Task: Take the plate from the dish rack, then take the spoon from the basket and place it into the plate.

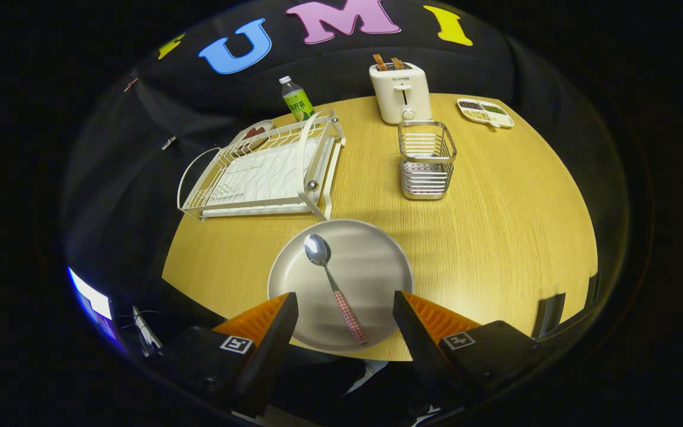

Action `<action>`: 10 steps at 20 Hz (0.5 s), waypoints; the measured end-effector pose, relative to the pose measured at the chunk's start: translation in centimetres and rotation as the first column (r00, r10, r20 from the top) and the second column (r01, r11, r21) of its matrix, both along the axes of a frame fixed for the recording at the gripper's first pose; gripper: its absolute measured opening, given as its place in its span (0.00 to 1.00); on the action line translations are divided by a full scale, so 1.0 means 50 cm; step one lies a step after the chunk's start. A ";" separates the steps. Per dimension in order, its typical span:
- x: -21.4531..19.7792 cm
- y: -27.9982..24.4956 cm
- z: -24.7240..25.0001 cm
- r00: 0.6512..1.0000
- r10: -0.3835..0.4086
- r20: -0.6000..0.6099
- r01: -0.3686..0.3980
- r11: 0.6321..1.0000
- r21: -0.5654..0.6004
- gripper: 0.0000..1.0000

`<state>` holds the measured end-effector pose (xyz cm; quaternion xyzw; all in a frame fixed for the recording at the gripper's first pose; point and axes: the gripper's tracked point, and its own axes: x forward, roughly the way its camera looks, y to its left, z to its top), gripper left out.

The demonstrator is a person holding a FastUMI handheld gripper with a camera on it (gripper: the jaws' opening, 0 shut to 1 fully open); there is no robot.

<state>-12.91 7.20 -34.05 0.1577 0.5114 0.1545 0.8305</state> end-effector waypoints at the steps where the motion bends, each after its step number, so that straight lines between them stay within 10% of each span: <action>1: 0.013 -0.002 0.013 1.000 0.002 0.019 -0.002 1.000 -0.005 0.99; 10: 0.128 -0.043 0.199 0.964 0.044 0.261 -0.021 0.995 -0.093 0.99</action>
